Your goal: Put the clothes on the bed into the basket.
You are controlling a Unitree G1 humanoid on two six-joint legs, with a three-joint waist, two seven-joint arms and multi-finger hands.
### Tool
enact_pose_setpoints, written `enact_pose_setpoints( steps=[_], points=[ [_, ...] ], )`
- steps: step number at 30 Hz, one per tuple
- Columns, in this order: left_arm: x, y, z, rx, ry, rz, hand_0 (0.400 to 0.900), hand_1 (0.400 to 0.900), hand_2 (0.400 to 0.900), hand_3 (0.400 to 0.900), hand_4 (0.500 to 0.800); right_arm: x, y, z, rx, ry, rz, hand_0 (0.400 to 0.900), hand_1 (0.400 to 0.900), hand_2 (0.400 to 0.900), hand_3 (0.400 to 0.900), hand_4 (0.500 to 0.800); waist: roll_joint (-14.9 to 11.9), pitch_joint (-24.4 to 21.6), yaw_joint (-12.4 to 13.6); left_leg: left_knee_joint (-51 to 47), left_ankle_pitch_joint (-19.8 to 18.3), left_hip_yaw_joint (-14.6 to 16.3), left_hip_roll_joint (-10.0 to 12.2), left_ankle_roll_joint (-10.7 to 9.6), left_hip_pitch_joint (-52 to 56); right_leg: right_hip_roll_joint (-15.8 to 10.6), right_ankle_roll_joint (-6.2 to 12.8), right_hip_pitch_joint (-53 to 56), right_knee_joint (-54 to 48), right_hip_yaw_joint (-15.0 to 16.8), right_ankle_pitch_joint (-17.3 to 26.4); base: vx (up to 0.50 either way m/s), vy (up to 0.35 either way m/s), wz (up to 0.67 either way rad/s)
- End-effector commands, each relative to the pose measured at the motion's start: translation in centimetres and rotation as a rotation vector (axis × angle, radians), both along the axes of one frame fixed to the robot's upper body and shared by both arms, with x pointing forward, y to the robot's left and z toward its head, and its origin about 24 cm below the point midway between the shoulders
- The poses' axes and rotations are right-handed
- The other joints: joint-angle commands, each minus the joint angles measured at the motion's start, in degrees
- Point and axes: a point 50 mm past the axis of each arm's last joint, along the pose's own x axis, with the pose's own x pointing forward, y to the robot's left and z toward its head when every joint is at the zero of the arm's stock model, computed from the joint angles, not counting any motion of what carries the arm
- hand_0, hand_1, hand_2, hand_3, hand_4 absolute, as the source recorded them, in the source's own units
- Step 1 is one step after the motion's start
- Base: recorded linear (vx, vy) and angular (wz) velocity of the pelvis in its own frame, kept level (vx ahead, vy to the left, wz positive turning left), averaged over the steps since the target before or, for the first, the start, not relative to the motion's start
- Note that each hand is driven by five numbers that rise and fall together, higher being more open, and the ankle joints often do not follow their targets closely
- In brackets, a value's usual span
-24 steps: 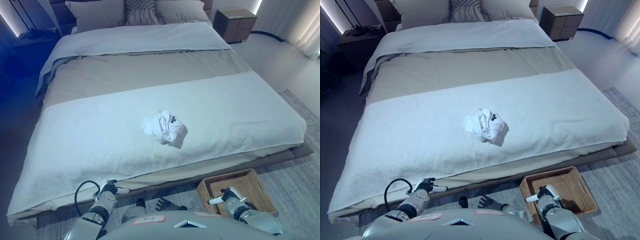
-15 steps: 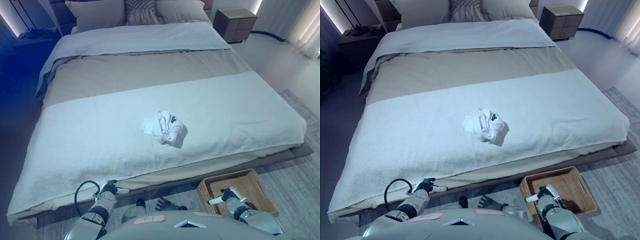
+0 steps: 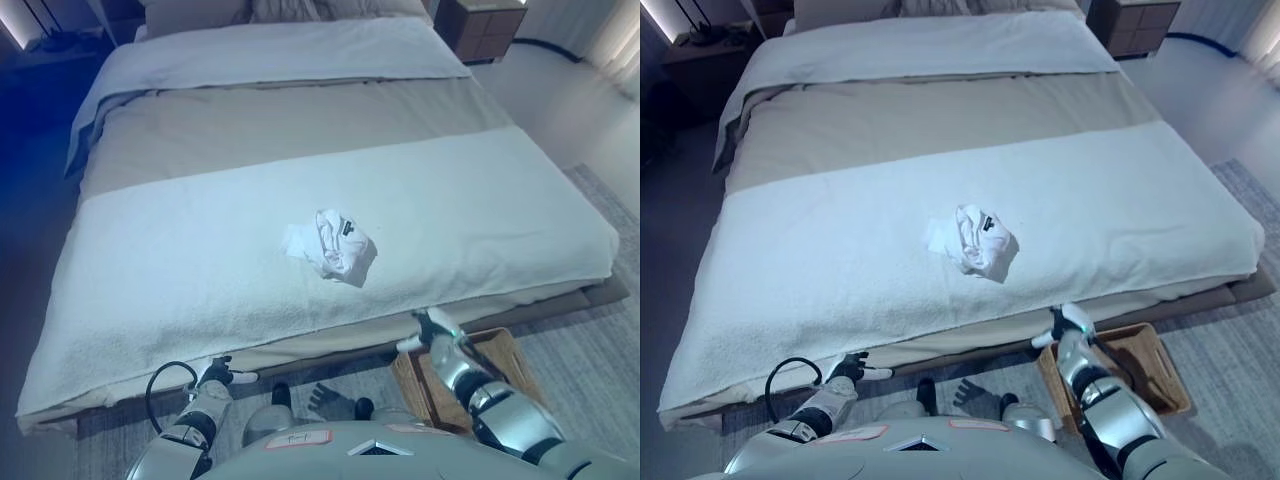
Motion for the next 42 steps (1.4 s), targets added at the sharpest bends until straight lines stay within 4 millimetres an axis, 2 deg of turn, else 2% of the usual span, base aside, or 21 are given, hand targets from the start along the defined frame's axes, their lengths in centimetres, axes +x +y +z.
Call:
enact_pose_setpoints(
  steps=[1, 5, 7, 12, 17, 22, 25, 30, 32, 36, 39, 42],
  points=[
    [5.3, 2.4, 2.9, 0.100, -0.196, 0.032, 0.900, 0.900, 0.900, 0.900, 0.800, 8.4, 2.1, 7.4, -0.025, -0.325, 0.145, 0.900, 0.900, 0.900, 0.900, 0.800, -2.59, 2.74, 2.38, -0.27, -4.60, 0.65, -4.04, 2.69, 0.50, -1.86, 1.89, -2.12, 0.25, -1.44, -0.24, -0.02, 0.028, 0.15],
    [5.6, 2.4, 3.1, 0.102, -0.227, 0.060, 0.900, 0.900, 0.900, 0.900, 0.800, 10.9, 3.4, 10.9, -0.014, -0.445, 0.192, 0.900, 0.900, 0.900, 0.900, 0.800, -2.92, 3.55, 3.43, -0.27, -3.50, -0.32, -4.31, 2.52, -2.46, -1.96, 1.87, -4.24, 0.25, -2.55, 0.31, 0.01, 0.027, 0.18],
    [5.5, 2.4, 3.1, 0.100, -0.232, 0.074, 0.900, 0.900, 0.900, 0.900, 0.800, 11.8, 3.5, 12.3, -0.020, -0.492, 0.190, 0.900, 0.900, 0.900, 0.900, 0.800, -3.07, 3.98, 3.92, -0.27, -3.08, -0.86, -4.49, 2.51, -3.87, -2.08, 1.95, -5.15, 0.25, -3.00, 0.48, 0.03, 0.031, 0.20],
    [5.6, 3.2, 3.4, 0.114, -0.254, 0.111, 0.900, 0.900, 0.900, 0.900, 0.800, 14.2, 0.9, 16.4, -0.103, -0.585, 0.129, 0.900, 0.900, 0.900, 0.900, 0.800, -3.33, 5.00, 5.42, -0.27, -2.01, -2.21, -5.14, 2.44, -7.21, -2.48, 2.16, -7.53, 0.25, -4.12, 0.96, 0.03, 0.038, 0.17],
    [7.2, 3.8, 4.5, 0.129, -0.314, 0.146, 0.900, 0.900, 0.900, 0.900, 0.800, 15.8, -0.8, 20.1, -0.188, -0.664, 0.097, 0.900, 0.900, 0.900, 0.900, 0.800, -2.96, 6.84, 6.42, -0.27, -0.99, -3.32, -5.87, 2.47, -10.44, -2.96, 2.41, -10.09, 0.25, -4.98, 1.52, 0.02, 0.042, 0.15],
    [7.8, 4.3, 4.9, 0.140, -0.340, 0.161, 0.900, 0.900, 0.900, 0.900, 0.800, 16.3, -3.4, 22.3, -0.247, -0.669, -0.004, 0.900, 0.900, 0.900, 0.900, 0.800, -2.24, 8.24, 8.19, -0.27, 0.16, -4.71, -6.64, 2.30, -13.26, -3.56, 2.73, -11.88, 0.25, -6.33, 1.97, 0.04, 0.042, 0.20],
    [7.6, 4.3, 4.9, 0.137, -0.342, 0.161, 0.900, 0.900, 0.900, 0.900, 0.800, 16.2, -3.9, 22.1, -0.271, -0.655, -0.013, 0.900, 0.900, 0.900, 0.900, 0.800, -1.77, 9.07, 8.79, -0.27, 0.53, -5.44, -7.01, 2.31, -14.39, -3.82, 2.87, -12.48, 0.25, -6.93, 2.22, 0.04, 0.030, 0.12],
    [8.3, 4.2, 5.2, 0.138, -0.358, 0.163, 0.900, 0.900, 0.900, 0.900, 0.800, 16.4, -3.6, 22.4, -0.308, -0.662, 0.002, 0.900, 0.900, 0.900, 0.900, 0.800, -0.78, 11.11, 9.18, -0.27, 1.59, -5.60, -7.22, 2.07, -17.54, -4.07, 3.16, -15.52, 0.25, -6.80, 3.09, -0.01, 0.048, 0.03],
    [8.4, 3.7, 5.1, 0.133, -0.353, 0.143, 0.900, 0.900, 0.900, 0.900, 0.800, 16.0, -4.4, 21.7, -0.352, -0.625, -0.021, 0.900, 0.900, 0.900, 0.900, 0.800, -0.22, 11.79, 9.97, -0.27, 2.28, -5.34, -7.10, 1.62, -20.17, -4.23, 3.45, -18.06, 0.25, -6.82, 3.81, -0.01, 0.046, -0.05],
    [8.0, 3.3, 4.8, 0.122, -0.352, 0.121, 0.900, 0.900, 0.900, 0.900, 0.800, 15.7, -5.5, 21.9, -0.386, -0.618, -0.037, 0.900, 0.900, 0.900, 0.900, 0.800, 0.18, 12.43, 10.48, -0.27, 2.69, -5.18, -7.10, 1.51, -22.04, -4.31, 3.87, -19.80, 0.25, -6.42, 4.12, 0.02, 0.031, -0.08],
    [8.3, 3.1, 5.0, 0.108, -0.381, 0.120, 0.900, 0.900, 0.900, 0.900, 0.800, 15.6, -5.1, 21.2, -0.365, -0.614, -0.010, 0.900, 0.900, 0.900, 0.900, 0.800, 0.11, 12.80, 10.25, -0.27, 2.77, -5.19, -7.14, 1.63, -22.74, -4.27, 4.01, -20.40, 0.25, -5.92, 4.08, 0.03, 0.010, -0.06],
    [8.7, 2.9, 5.2, 0.117, -0.390, 0.121, 0.900, 0.900, 0.900, 0.900, 0.800, 15.4, -2.7, 19.3, -0.307, -0.605, 0.056, 0.900, 0.900, 0.900, 0.900, 0.800, -0.23, 12.77, 9.83, -0.27, 2.61, -5.16, -7.12, 1.76, -22.98, -4.16, 3.94, -20.82, 0.25, -5.58, 3.98, 0.03, 0.004, -0.10]
  ],
)
